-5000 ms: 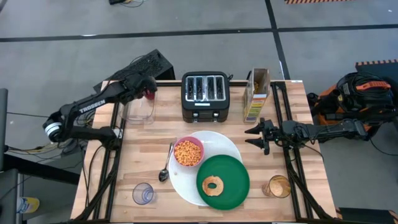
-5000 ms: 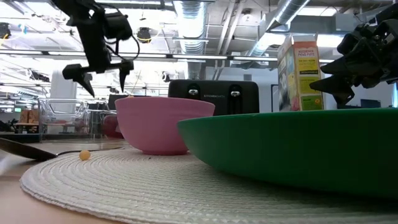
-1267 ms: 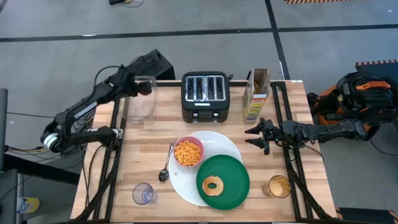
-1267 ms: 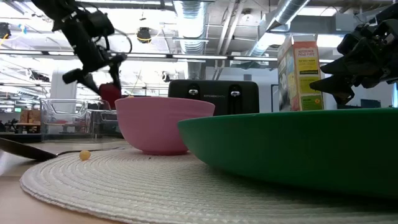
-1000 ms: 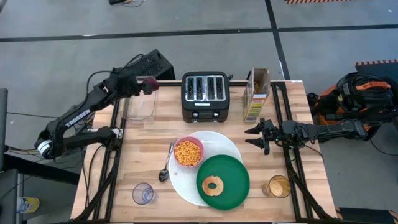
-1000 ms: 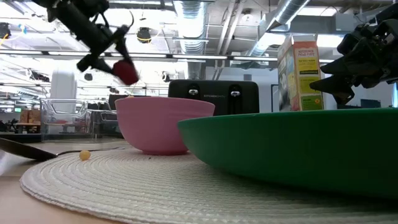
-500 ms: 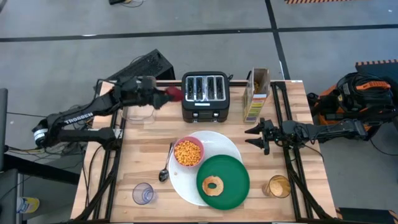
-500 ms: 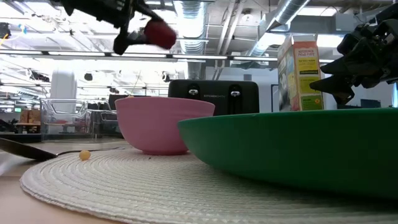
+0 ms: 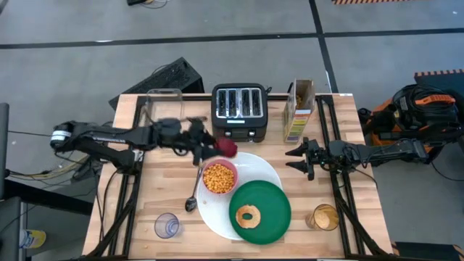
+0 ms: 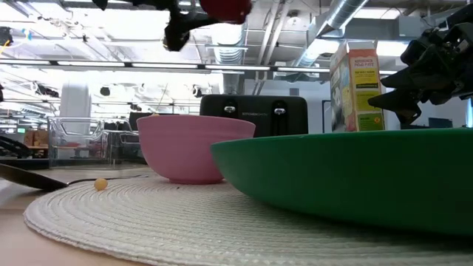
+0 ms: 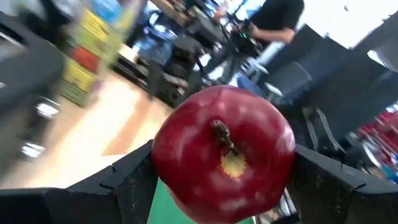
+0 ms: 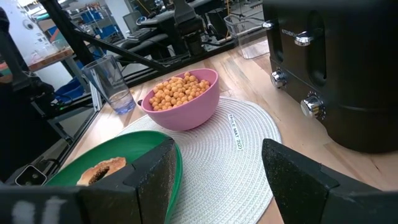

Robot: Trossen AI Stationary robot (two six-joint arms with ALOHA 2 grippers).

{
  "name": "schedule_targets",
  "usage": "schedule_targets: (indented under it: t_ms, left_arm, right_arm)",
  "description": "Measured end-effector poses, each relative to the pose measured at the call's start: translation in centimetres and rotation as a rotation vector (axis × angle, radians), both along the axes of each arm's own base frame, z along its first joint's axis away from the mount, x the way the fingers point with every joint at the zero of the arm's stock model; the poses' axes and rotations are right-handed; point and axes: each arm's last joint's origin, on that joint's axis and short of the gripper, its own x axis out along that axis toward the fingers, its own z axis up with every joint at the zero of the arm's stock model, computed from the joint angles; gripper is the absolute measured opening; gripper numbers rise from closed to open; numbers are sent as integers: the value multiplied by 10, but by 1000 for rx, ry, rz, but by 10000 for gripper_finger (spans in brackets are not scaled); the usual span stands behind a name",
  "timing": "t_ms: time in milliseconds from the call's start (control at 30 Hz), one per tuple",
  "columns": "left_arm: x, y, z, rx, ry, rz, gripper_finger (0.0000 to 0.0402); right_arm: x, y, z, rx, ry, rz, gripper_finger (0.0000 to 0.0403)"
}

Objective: Arrange a breakfast setting
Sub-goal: Put the apple on the green plate on the top right of the toasted bread

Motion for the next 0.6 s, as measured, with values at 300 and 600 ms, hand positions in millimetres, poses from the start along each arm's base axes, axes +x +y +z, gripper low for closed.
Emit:
schedule_targets:
  t_ms: [300, 600]
  left_arm:
    - [40, -41, -37, -30, 17, -161, 285]
    - [65, -69, -74, -56, 27, -234, 285]
  right_arm:
    - [0, 0, 0, 0, 0, 0, 260]
    - [0, 0, 0, 0, 0, 0, 260]
